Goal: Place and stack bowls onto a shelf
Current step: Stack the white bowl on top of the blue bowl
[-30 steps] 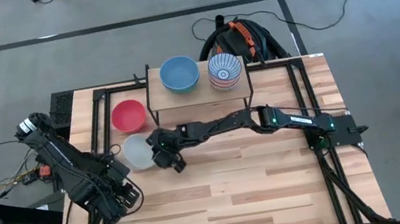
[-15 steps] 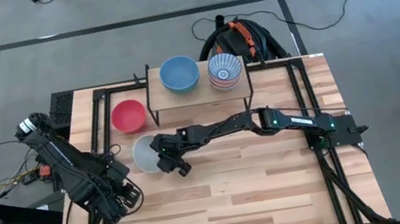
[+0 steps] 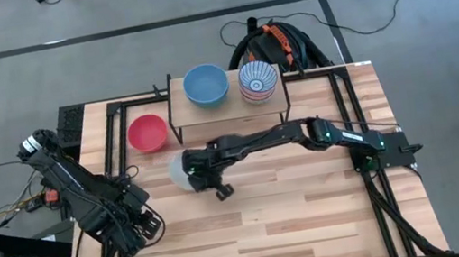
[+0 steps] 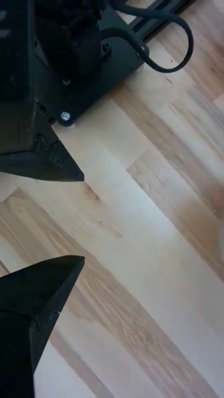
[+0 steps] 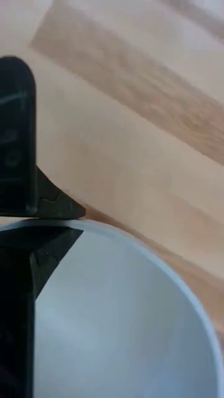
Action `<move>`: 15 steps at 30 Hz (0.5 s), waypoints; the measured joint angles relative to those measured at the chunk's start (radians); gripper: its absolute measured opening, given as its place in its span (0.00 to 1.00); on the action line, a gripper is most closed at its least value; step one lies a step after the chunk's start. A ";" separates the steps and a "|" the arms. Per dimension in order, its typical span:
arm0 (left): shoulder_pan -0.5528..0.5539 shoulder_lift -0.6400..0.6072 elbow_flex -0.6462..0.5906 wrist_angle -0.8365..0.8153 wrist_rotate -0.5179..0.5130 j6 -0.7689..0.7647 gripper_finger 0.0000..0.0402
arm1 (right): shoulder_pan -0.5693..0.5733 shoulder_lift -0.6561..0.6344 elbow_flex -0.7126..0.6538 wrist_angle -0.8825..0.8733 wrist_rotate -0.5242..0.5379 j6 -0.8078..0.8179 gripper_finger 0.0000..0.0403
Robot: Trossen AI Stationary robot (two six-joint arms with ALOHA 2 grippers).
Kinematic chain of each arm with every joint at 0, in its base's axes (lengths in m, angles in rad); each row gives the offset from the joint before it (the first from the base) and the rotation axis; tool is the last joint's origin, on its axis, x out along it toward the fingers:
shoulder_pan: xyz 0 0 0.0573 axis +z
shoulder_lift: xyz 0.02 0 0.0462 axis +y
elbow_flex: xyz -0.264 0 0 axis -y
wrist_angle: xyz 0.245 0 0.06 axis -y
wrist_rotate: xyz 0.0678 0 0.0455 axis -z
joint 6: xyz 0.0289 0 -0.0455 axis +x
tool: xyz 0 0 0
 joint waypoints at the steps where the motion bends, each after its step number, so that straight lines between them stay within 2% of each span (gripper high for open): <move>1: 0.000 0.000 0.000 0.004 -0.002 0.000 0.47 | 0.002 -0.007 0.001 -0.031 0.000 0.032 0.07; 7: -0.001 0.000 0.000 0.021 -0.055 0.034 0.47 | 0.018 -0.031 0.001 -0.151 0.005 0.224 0.07; 15: -0.001 0.000 0.000 0.033 -0.107 0.130 0.47 | 0.085 -0.075 0.000 -0.228 0.086 0.414 0.08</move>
